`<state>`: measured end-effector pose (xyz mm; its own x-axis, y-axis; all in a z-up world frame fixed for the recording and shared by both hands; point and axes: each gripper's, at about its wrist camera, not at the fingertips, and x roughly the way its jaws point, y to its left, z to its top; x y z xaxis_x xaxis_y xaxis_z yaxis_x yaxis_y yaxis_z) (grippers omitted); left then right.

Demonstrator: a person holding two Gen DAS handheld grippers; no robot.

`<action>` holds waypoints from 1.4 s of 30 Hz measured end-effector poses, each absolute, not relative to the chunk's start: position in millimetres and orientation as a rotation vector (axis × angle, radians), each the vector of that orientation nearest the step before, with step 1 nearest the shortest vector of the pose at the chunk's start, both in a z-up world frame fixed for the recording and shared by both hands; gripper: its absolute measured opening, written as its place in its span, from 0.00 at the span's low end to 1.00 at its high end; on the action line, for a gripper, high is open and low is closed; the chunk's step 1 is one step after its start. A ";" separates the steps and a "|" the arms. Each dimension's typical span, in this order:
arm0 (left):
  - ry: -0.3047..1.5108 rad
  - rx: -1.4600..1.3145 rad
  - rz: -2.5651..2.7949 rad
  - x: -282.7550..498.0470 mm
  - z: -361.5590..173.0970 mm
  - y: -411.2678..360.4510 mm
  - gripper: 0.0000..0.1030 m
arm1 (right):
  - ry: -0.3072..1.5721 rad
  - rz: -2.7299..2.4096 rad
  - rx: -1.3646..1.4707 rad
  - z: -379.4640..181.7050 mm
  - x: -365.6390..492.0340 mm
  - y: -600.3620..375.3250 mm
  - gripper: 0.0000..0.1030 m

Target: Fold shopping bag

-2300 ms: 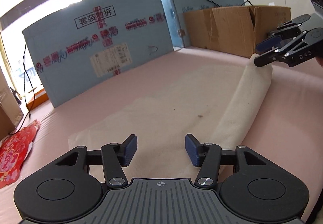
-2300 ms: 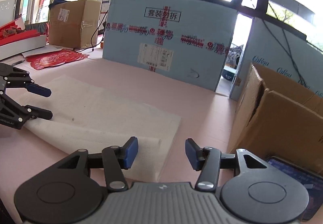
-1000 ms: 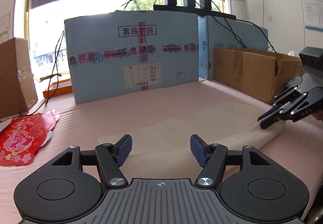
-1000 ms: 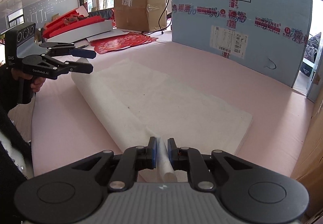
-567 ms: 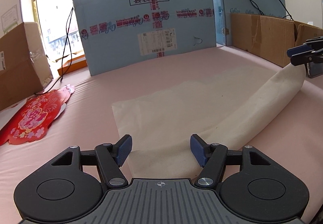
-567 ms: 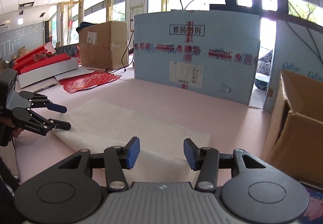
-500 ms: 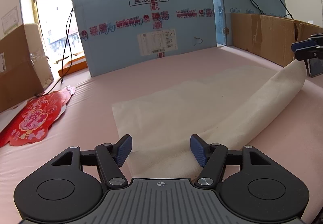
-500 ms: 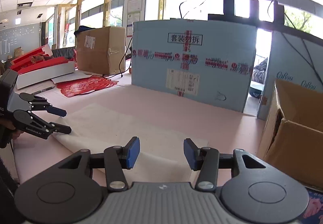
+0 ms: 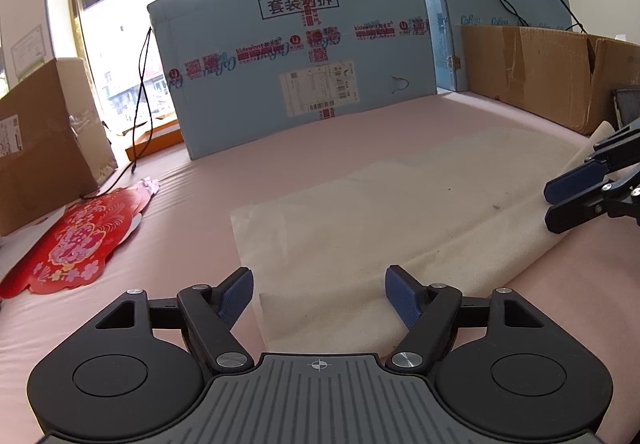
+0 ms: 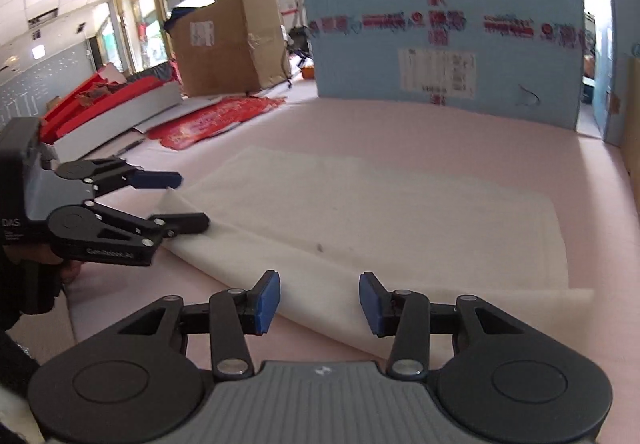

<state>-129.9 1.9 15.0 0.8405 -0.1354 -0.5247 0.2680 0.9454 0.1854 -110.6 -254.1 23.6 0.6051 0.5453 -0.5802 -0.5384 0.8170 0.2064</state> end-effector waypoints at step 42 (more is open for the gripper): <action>0.601 0.144 -0.502 -120.2 14.4 -20.3 0.33 | 0.336 0.630 -1.015 6.2 -166.4 -221.6 0.58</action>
<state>-120.2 -20.3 14.4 0.7094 -0.4095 -0.5737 0.4915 0.8708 -0.0139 -166.4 -221.6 6.2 0.7759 0.3307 -0.5372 -0.6303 0.3729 -0.6809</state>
